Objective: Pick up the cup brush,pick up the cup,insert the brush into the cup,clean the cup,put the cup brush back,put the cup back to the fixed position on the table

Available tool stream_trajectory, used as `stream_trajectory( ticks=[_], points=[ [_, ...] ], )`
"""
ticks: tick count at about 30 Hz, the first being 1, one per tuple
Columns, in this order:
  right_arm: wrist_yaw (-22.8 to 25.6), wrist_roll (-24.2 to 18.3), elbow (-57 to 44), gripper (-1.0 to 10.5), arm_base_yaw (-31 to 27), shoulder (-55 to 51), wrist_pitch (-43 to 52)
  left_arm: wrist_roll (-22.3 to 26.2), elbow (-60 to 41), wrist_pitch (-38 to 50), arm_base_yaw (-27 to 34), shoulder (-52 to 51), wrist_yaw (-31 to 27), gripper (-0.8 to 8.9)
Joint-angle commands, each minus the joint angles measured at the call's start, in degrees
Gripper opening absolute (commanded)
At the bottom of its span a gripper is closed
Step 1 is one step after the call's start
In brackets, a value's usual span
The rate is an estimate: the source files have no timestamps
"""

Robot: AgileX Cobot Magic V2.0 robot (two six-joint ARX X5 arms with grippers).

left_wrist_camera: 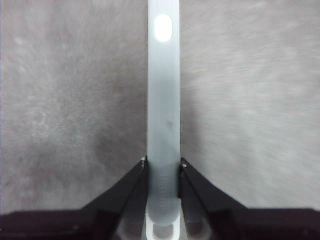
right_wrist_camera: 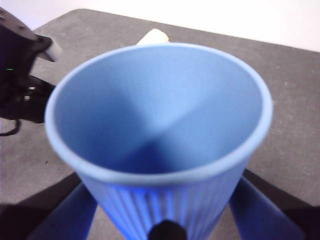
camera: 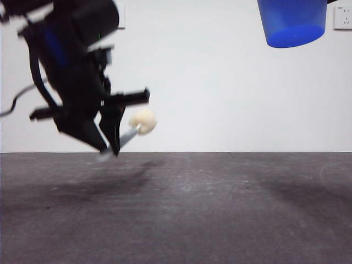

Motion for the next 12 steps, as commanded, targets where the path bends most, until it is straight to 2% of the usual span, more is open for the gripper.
stream_trajectory(
  ticks=[1, 12],
  points=[
    [-0.1, 1.3, 0.3, -0.2, 0.1, -0.1, -0.1, -0.3, -0.6, 1.1, 1.6, 3.3, 0.5, -0.09],
    [-0.1, 3.1, 0.3, -0.2, 0.1, -0.1, -0.3, -0.1, -0.6, 2.1, 4.1, 8.9, 1.8, -0.08]
  ],
)
